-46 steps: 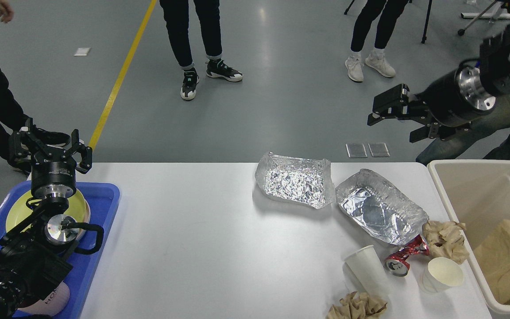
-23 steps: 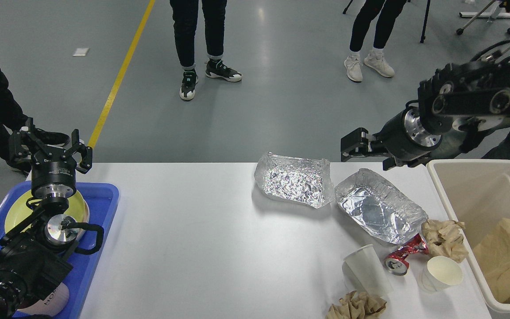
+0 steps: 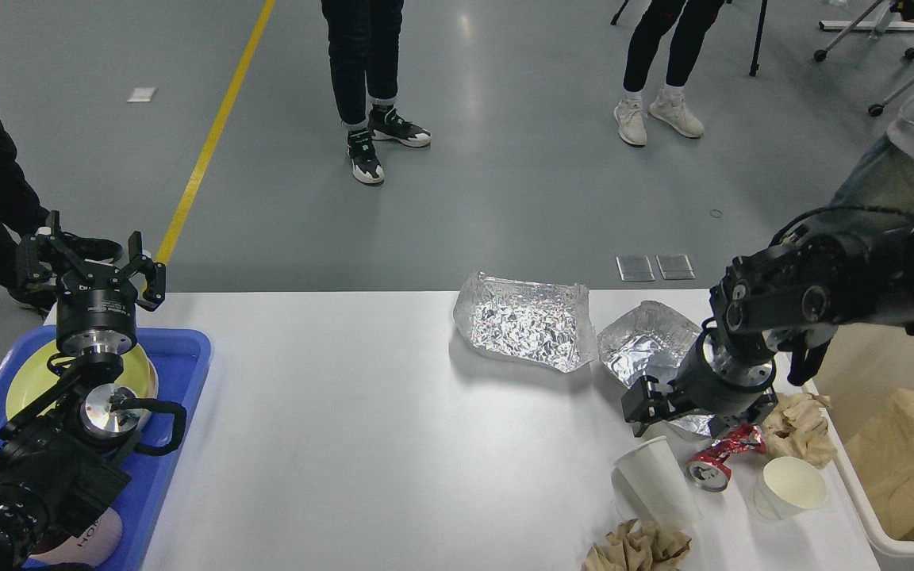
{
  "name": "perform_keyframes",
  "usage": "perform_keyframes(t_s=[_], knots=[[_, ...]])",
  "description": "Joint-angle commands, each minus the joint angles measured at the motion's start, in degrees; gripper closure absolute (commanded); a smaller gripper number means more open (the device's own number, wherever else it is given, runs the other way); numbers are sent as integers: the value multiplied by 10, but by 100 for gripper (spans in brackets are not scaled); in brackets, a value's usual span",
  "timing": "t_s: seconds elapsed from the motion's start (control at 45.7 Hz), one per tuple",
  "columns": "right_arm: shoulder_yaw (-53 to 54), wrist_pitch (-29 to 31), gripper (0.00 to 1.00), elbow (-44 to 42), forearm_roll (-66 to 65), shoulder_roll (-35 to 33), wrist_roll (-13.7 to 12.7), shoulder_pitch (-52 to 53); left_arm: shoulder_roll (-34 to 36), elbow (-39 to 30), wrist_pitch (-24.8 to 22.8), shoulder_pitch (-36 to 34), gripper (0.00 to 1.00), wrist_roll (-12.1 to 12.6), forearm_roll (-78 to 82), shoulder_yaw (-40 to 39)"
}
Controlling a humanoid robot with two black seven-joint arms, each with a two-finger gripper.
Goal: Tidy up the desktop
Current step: 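Move the right gripper down to the tall white paper cup, then grasp the tall white paper cup with the right gripper and lift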
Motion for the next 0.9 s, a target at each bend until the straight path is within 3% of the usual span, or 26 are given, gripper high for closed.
perform_keyframes(t_s=[0.0, 0.438, 0.569, 0.635, 0.701, 0.745, 0.876], knots=[[0, -11, 0, -2, -43, 26, 0, -24, 0, 0, 0, 0, 4, 0, 0, 0], [-3, -86, 0, -79, -119, 80, 0, -147, 0, 0, 0, 0, 4, 0, 0, -1], [-7, -116, 9, -81, -120, 80, 0, -165, 0, -1, 0, 0, 4, 0, 0, -1], [-14, -123, 29, -81, -122, 80, 0, -165, 0, 0, 0, 0, 4, 0, 0, 0], [-30, -123, 67, -81, -128, 81, -1, -165, 0, 0, 0, 0, 4, 0, 0, 0], [-39, -124, 85, -84, -131, 81, -1, -166, 0, 0, 0, 0, 4, 0, 0, -1], [-39, -130, 100, -95, -130, 82, -1, -167, 0, 0, 0, 0, 4, 0, 0, -1]])
